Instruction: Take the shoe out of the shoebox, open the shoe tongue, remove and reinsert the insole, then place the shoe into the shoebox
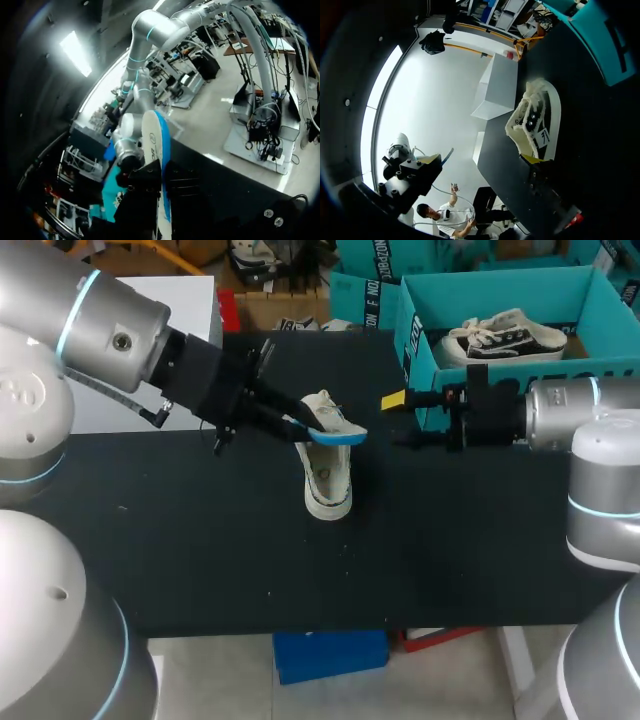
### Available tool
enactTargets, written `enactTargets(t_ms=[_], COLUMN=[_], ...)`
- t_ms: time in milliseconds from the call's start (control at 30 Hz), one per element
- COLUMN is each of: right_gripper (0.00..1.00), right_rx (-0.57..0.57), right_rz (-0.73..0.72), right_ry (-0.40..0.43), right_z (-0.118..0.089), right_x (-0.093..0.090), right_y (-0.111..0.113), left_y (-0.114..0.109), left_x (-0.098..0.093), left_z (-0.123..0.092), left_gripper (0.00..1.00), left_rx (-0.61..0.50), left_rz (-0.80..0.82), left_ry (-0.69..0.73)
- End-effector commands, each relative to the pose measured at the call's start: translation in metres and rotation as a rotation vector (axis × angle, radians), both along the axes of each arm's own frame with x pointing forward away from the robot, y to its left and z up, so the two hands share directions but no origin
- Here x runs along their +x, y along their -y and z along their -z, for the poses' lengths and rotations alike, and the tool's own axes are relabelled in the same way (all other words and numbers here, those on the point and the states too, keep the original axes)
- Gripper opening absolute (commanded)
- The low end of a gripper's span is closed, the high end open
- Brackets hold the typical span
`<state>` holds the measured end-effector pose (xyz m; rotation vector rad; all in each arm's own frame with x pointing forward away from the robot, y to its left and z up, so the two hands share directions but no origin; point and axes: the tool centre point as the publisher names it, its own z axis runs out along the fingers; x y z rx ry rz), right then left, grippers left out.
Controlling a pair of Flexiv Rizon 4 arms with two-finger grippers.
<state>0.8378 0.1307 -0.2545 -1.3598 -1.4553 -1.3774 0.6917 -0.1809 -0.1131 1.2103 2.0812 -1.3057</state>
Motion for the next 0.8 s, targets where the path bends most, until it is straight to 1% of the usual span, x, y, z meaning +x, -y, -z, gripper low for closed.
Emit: enactTargets(t_ms=[33, 67, 100, 133, 167, 200, 267, 300, 333, 367, 433, 467, 500, 633, 800], right_gripper=[1.00, 1.00, 1.00, 1.00, 1.00, 1.00, 1.00, 1.00, 1.00, 1.00, 1.00, 1.00, 1.00, 1.00, 1.00], right_rx=[-0.001, -0.001, -0.001, -0.001, -0.001, -0.001, -0.001, -0.001, -0.001, -0.001, -0.001, -0.001, -0.001, -0.001, -0.001], right_rz=[0.003, 0.003, 0.003, 0.003, 0.003, 0.003, 0.003, 0.003, 0.003, 0.003, 0.003, 0.003, 0.003, 0.003, 0.003], right_ry=[0.000, 0.000, 0.000, 0.000, 0.000, 0.000, 0.000, 0.000, 0.000, 0.000, 0.000, 0.000, 0.000, 0.000, 0.000], right_z=[0.001, 0.001, 0.001, 0.001, 0.001, 0.001, 0.001, 0.001, 0.001, 0.001, 0.001, 0.001, 0.001, 0.001, 0.001], right_x=[0.000, 0.000, 0.000, 0.000, 0.000, 0.000, 0.000, 0.000, 0.000, 0.000, 0.000, 0.000, 0.000, 0.000, 0.000], right_y=[-0.002, -0.002, -0.002, -0.002, -0.002, -0.002, -0.002, -0.002, -0.002, -0.002, -0.002, -0.002, -0.002, -0.002, -0.002], left_y=[-0.018, -0.023, -0.029, -0.034, -0.041, -0.046, -0.054, -0.056, -0.060, -0.064, -0.070, -0.074, -0.076, -0.085, -0.093], left_x=[-0.052, -0.063, -0.070, -0.078, -0.085, -0.092, -0.109, -0.114, -0.120, -0.123, -0.126, -0.126, -0.125, -0.119, -0.107], left_z=[0.019, 0.028, 0.038, 0.048, 0.059, 0.070, 0.092, 0.104, 0.113, 0.123, 0.137, 0.143, 0.148, 0.163, 0.178], left_gripper=[0.00, 0.00, 0.00, 0.00, 0.00, 0.00, 0.00, 0.00, 0.00, 0.00, 0.00, 0.00, 0.00, 0.00, 0.00], left_rx=[-0.065, -0.054, -0.065, -0.104, -0.109, -0.090, -0.091, -0.063, -0.094, -0.086, -0.133, -0.105, -0.126, -0.180, -0.186], left_rz=[-0.085, -0.092, -0.096, -0.106, -0.116, -0.133, -0.124, -0.131, -0.133, -0.140, -0.146, -0.153, -0.144, -0.148, -0.179], left_ry=[0.182, 0.231, 0.232, 0.232, 0.269, 0.275, 0.354, 0.357, 0.380, 0.404, 0.433, 0.474, 0.501, 0.564, 0.651])
